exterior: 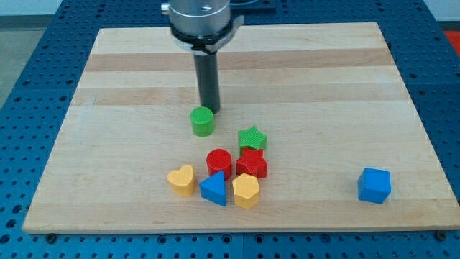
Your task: Move the green circle left side of the red circle
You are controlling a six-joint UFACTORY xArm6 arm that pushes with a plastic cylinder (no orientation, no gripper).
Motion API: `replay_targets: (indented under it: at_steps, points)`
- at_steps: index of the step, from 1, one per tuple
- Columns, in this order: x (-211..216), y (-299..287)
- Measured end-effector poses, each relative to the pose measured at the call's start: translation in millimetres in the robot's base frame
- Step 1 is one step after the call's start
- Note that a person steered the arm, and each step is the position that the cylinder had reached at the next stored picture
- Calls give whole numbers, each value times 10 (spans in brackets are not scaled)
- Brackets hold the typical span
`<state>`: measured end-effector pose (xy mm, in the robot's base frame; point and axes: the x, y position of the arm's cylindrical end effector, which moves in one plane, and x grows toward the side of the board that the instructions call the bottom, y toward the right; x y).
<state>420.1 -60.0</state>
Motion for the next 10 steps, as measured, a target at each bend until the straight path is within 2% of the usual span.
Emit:
replay_targets:
  at_steps: [2,5,10]
  points:
    - [271,-363]
    - [747,-363]
    - [720,-428]
